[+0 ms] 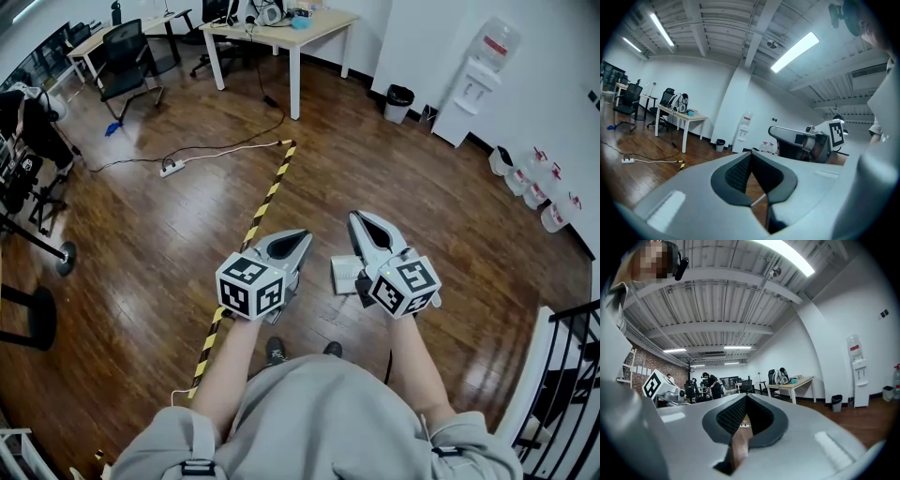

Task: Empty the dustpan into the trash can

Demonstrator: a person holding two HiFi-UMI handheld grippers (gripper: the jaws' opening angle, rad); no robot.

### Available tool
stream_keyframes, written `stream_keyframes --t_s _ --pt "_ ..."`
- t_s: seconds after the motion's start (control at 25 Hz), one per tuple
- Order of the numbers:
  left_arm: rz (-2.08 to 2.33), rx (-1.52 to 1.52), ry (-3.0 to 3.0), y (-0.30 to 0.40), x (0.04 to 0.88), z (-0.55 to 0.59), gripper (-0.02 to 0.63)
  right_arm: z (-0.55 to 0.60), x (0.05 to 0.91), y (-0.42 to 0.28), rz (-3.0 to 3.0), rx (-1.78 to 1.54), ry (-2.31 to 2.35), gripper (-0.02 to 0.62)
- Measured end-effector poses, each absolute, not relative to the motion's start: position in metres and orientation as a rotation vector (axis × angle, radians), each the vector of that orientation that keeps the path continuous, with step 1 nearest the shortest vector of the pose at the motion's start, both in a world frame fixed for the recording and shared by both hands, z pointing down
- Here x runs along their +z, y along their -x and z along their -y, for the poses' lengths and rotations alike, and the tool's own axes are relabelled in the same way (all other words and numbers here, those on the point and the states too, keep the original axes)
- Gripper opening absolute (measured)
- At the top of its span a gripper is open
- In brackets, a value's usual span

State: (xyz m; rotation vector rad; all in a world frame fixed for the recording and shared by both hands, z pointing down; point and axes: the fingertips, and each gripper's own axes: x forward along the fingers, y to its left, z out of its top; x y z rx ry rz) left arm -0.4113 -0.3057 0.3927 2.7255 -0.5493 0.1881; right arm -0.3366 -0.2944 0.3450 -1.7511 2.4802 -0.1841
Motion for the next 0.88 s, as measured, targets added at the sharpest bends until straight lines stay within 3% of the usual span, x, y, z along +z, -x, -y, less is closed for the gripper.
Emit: stream_keyframes --t_s 0.88 --pt "0.57 0.246 -2.698 0.4 0.405 0.317 -0.003 0.306 0.358 0.324 -2.477 -0.267 1.771 -0.002"
